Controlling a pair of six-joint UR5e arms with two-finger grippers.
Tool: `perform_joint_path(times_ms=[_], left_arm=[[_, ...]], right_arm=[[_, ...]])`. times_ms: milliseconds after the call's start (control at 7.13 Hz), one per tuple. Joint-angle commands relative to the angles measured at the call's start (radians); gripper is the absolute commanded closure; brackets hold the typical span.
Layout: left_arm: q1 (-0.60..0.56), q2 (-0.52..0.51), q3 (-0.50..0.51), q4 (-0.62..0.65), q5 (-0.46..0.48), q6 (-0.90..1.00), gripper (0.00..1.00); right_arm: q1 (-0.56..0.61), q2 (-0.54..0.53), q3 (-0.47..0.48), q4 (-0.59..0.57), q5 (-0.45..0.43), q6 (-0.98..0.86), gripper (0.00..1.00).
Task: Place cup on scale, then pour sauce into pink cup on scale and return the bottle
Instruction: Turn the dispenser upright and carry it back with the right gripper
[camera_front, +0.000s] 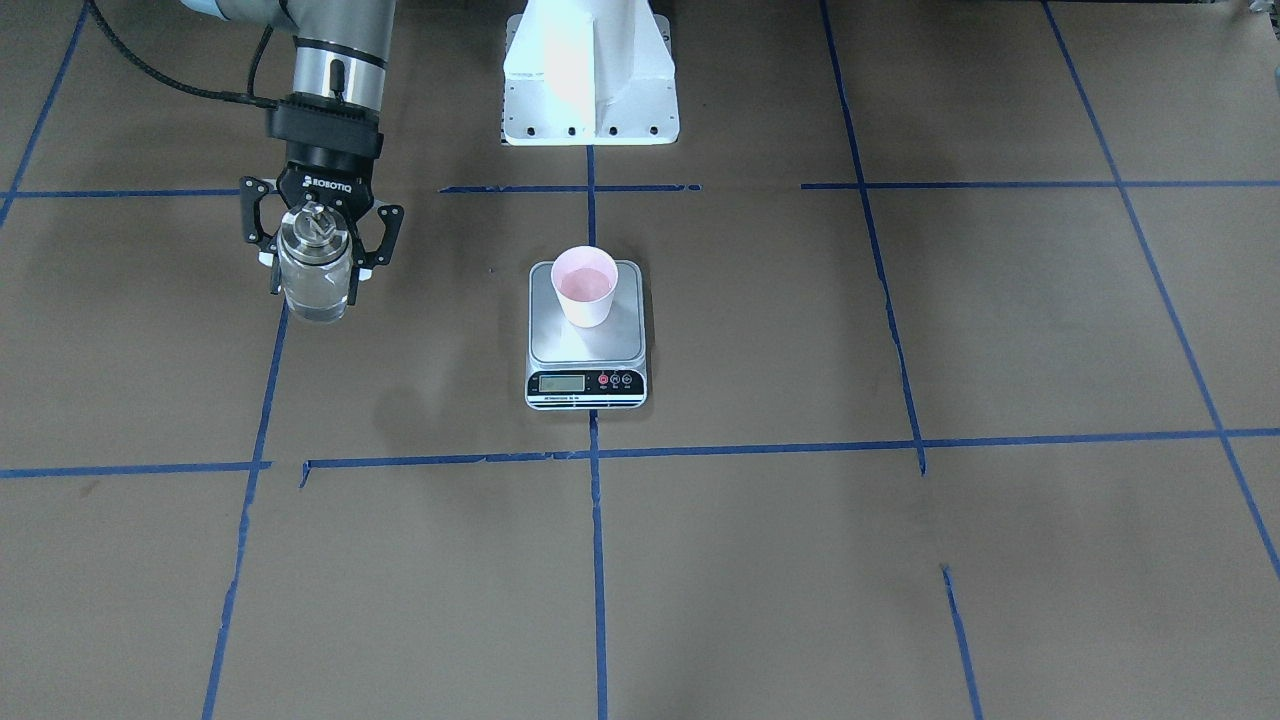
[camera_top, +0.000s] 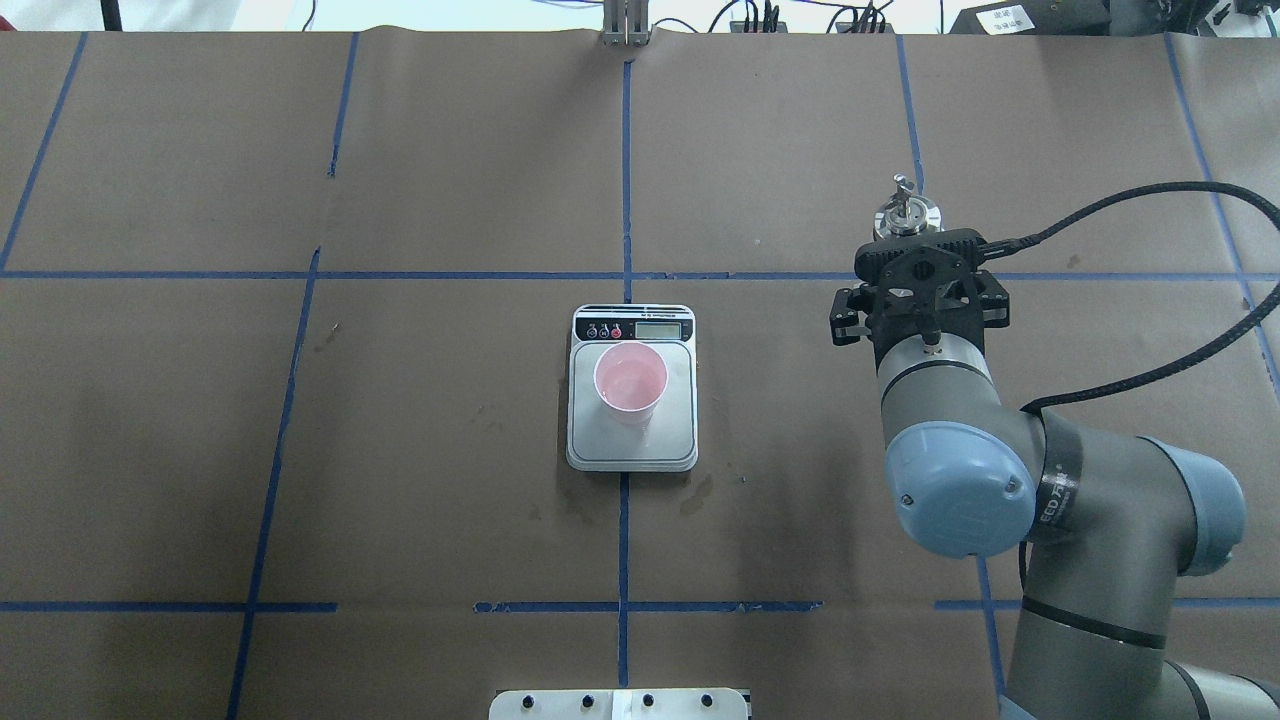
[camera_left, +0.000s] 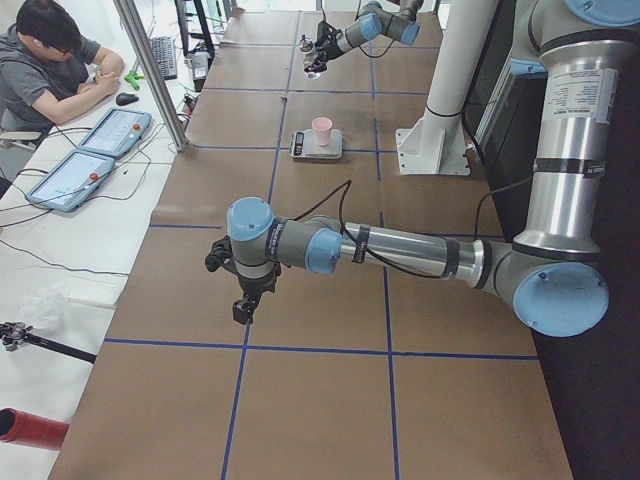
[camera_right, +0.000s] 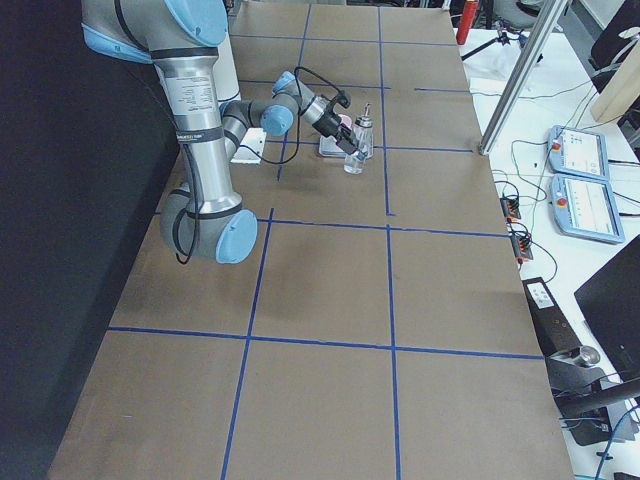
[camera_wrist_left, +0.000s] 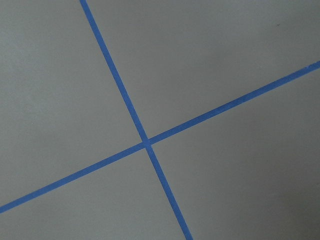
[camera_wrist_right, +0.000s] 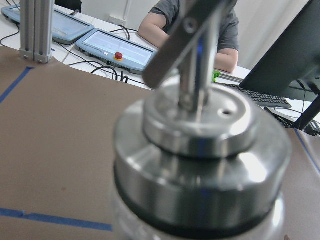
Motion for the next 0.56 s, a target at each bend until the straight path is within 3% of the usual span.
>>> perform_joint_path(times_ms=[0,140,421], left_arm=[[-0.002,-0.001,-0.001,-0.001,0.000,0.000,0.00],[-0.002,-0.003,-0.001,-0.001,0.000,0.001,0.00],[-0.003,0.000,-0.014,-0.001,0.000,0.000,0.00]], right_arm=[[0.002,-0.060,0.008,0.002,0.001,0.098,1.00],[0.000,-0.130,0.003,0.105,-0.001,0.152,1.00],[-0.003,-0.331,-0.061,0.575,-0.004,0.134,1.00]])
